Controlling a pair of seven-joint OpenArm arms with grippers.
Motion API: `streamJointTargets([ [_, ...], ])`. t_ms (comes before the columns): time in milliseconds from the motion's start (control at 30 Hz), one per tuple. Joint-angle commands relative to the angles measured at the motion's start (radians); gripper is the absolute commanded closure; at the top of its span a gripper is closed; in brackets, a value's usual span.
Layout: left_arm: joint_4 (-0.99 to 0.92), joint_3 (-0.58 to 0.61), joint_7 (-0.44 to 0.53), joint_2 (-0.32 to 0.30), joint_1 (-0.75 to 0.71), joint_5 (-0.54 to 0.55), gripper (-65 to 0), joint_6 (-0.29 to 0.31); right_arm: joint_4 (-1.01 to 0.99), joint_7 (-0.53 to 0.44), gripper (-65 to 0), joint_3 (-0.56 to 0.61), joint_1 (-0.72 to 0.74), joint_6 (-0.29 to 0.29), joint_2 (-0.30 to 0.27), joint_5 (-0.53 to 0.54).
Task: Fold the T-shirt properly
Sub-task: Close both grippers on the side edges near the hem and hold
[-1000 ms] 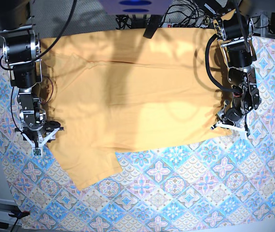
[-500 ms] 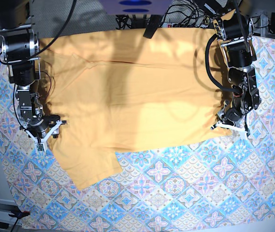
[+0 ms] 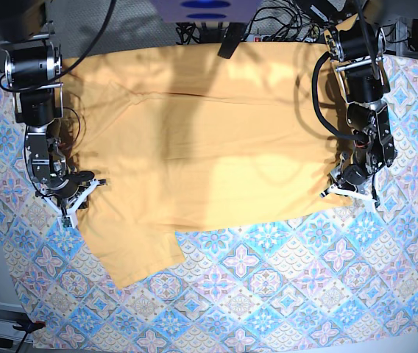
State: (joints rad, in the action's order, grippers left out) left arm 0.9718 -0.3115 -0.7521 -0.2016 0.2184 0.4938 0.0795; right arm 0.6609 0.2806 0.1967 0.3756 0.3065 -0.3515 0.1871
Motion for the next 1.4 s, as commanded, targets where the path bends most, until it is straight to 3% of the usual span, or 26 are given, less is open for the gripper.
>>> streamJointTargets([
  [0,0.009,-0.001,-0.04,-0.008,0.008,-0.013,0.0,-0.01,0.026,-0.004,0.0,-0.039,0.0,0.003,-0.014,-0.002],
  [167,0.009,-0.002,-0.045,-0.009,0.006,-0.011,0.0,-0.007,0.138,0.001,0.0,-0.173,-0.069,0.003,-0.014,-0.002],
  [533,0.011,-0.002,-0.047,-0.009,0.006,-0.011,0.0,-0.007,0.228,-0.001,-0.6,-0.185,-0.111,0.001,-0.016,-0.007],
  [667,0.011,-0.002,-0.047,-0.009,0.006,-0.011,0.0,-0.007,0.193,0.004,-5.9,-0.177,-0.059,0.0,-0.016,-0.021],
  [867,0.011,-0.002,-0.048,-0.009,0.006,-0.011,0.0,-0.007,0.067,-0.005,-13.4,-0.182,0.03,0.0,-0.011,-0.127],
  [1100,0.011,-0.002,-0.048,-0.008,0.006,-0.011,0.0,-0.007,0.013,-0.034,-27.0,-0.185,0.046,0.0,-0.01,-0.131],
  [1367,0.011,-0.002,-0.045,-0.008,0.006,-0.011,0.0,-0.007,-0.076,-0.054,-28.5,-0.184,0.059,0.0,-0.01,-0.131],
])
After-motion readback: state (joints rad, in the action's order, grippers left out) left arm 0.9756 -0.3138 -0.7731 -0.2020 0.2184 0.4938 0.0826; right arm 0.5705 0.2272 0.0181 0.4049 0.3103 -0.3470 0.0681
